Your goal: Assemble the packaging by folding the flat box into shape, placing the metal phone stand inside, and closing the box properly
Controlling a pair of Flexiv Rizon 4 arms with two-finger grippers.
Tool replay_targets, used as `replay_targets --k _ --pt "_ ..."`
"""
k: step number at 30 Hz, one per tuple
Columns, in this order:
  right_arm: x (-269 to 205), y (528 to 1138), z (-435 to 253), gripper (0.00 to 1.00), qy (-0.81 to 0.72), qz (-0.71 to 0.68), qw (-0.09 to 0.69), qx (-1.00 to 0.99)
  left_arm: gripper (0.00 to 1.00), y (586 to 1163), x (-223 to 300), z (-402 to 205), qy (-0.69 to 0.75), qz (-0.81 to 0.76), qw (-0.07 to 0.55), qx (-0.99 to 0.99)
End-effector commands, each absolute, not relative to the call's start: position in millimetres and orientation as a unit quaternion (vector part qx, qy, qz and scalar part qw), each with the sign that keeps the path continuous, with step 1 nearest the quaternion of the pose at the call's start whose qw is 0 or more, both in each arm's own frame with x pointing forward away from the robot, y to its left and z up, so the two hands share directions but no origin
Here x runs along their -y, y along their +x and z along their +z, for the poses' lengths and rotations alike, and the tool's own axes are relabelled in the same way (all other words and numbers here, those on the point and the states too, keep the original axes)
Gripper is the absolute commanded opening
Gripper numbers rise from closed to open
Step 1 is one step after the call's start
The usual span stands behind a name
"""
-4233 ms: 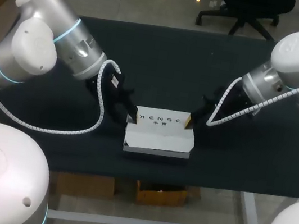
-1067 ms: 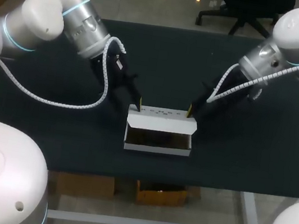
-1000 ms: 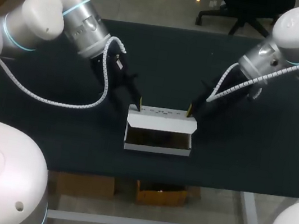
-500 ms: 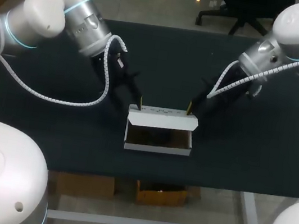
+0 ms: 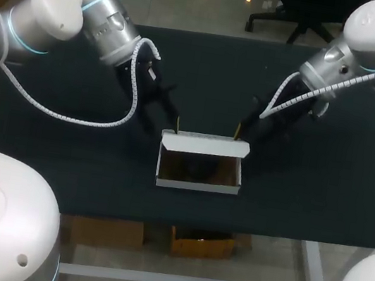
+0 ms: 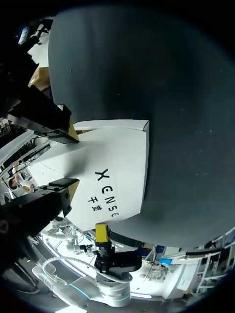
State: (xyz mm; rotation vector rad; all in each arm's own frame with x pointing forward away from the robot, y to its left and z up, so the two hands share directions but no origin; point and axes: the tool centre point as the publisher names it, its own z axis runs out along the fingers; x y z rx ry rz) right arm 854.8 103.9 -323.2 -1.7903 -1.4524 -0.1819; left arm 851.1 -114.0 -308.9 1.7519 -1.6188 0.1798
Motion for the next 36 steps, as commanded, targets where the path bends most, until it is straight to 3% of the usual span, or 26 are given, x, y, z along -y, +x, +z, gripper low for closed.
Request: replay_targets --k 1,36 --pt "-106.5 859.3 -322.1 0.35 -0.707 -0.067 0.406 0.576 0.46 856.7 116.2 -306.7 0.679 0.063 0.371 0.631" --pt "-117.7 866.4 -321.1 0.35 -0.702 -0.068 0.403 0.583 0.46 864.6 125.1 -303.0 0.677 0.070 0.376 0.629"
